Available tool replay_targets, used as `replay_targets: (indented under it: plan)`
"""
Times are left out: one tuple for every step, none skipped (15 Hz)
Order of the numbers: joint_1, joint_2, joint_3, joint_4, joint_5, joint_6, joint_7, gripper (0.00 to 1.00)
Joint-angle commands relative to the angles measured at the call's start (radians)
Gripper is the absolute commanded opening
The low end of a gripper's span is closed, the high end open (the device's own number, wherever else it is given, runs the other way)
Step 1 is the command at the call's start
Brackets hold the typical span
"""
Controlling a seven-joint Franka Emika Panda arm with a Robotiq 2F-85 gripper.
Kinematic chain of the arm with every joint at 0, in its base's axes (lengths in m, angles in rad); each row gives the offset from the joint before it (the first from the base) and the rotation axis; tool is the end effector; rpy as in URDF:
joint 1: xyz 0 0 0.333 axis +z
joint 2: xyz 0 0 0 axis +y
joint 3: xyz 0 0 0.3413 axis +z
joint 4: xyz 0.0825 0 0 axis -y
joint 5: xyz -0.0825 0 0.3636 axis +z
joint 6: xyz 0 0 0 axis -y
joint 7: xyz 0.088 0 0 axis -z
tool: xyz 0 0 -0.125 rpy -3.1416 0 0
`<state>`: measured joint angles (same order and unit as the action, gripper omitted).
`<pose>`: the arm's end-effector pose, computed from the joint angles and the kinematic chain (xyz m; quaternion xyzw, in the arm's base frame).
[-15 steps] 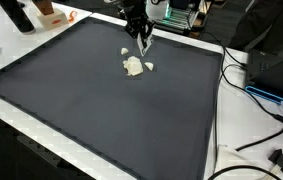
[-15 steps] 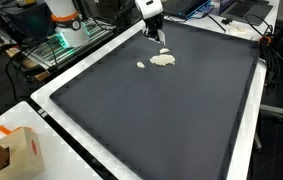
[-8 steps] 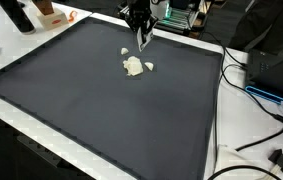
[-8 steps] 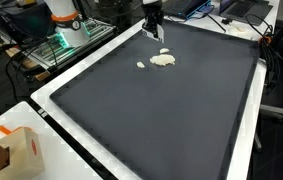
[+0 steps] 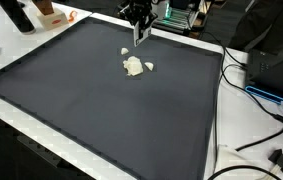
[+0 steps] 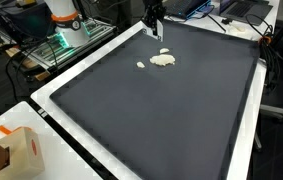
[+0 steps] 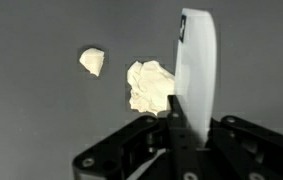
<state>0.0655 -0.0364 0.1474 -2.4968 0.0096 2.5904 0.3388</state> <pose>0.4560 0.0984 0.3339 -0.9957 0.0666 -0.0623 0.0177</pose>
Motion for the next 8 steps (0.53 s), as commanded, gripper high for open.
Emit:
replay_targets:
  plan:
    - [0.016,-0.032,0.001,0.007,-0.088,-0.060,0.101,0.01]
    - [0.018,-0.031,0.003,0.014,-0.098,-0.071,0.101,0.01]
    - [0.020,-0.029,0.005,0.023,-0.109,-0.089,0.099,0.01]
    - [0.022,-0.028,0.006,0.031,-0.126,-0.106,0.094,0.01]
    - [0.024,-0.023,0.005,0.042,-0.156,-0.135,0.069,0.01]
    - [0.026,-0.020,0.006,0.054,-0.184,-0.164,0.049,0.01]
    - [0.030,-0.015,0.005,0.065,-0.193,-0.193,-0.004,0.01]
    - [0.034,-0.012,0.003,0.075,-0.200,-0.216,-0.055,0.01]
